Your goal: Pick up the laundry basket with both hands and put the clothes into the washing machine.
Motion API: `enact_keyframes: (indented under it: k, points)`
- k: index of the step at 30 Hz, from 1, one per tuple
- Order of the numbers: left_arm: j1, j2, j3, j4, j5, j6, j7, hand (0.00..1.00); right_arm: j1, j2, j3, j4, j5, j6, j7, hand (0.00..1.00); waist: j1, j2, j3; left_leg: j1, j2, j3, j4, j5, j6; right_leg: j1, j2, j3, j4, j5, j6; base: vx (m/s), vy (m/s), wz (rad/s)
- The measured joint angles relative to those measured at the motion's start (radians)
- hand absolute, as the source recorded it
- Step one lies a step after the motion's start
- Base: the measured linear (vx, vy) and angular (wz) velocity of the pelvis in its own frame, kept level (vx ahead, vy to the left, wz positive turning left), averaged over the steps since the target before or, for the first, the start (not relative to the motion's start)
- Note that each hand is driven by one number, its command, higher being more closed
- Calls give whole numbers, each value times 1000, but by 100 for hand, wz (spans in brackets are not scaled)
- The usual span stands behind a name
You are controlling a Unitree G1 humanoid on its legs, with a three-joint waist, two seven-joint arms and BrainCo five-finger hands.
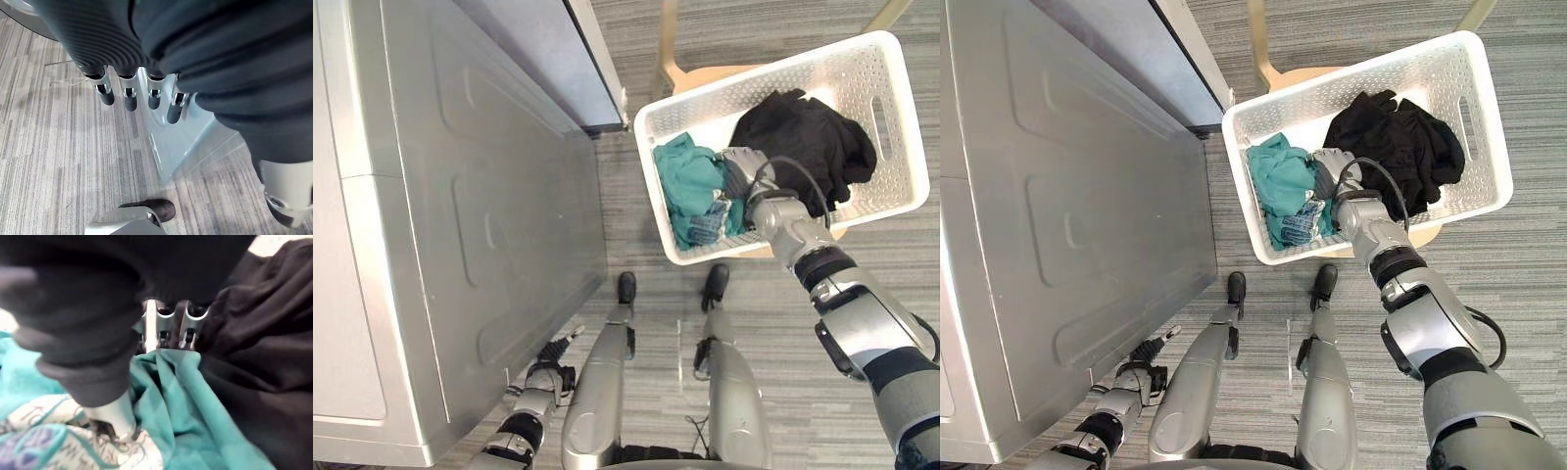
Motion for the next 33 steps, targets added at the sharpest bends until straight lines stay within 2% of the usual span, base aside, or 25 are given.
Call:
enact_keyframes:
  k: [6,10,16,20,29,32,33]
  points:
    - [3,-22,8,-6,-11,7,0,0,36,12,-117,-36,52,44,-31,100,-2,-1,0,47,-1,12,-8,4,-4,39,-3,7,0,-3,4,-32,1,-3]
    - [17,-26,17,-10,-17,28,-1,0,49,10,-187,-137,92,58,-54,100,-25,-1,0,99,2,24,-43,25,-11,67,-1,19,-1,-16,19,-26,-30,-9]
    - [52,-48,45,-29,6,38,-7,0,105,3,-305,-314,162,78,-91,100,-31,-5,-4,189,7,64,-76,29,-14,123,1,50,-3,-24,28,2,3,-18]
    - [94,-51,58,-20,11,52,-8,0,182,42,-324,-415,205,78,-103,100,-59,-20,-55,220,7,70,-99,30,-14,139,0,54,-3,-30,37,33,16,-4]
    - [137,-59,164,16,36,129,-40,0,360,137,-366,-675,296,68,-103,100,-78,-58,-145,320,7,93,-138,29,-12,208,2,74,-4,-37,36,50,25,-6]
    - [160,-58,168,22,41,131,-45,0,421,149,-382,-769,324,53,-102,100,-82,-61,-183,342,8,95,-146,28,-13,226,2,75,-4,-52,38,8,11,-4]
    - [179,-60,155,-4,73,113,-46,0,431,157,-390,-796,340,50,-102,100,-83,-62,-195,366,10,100,-155,28,-14,244,4,78,-4,-57,38,10,9,-8]
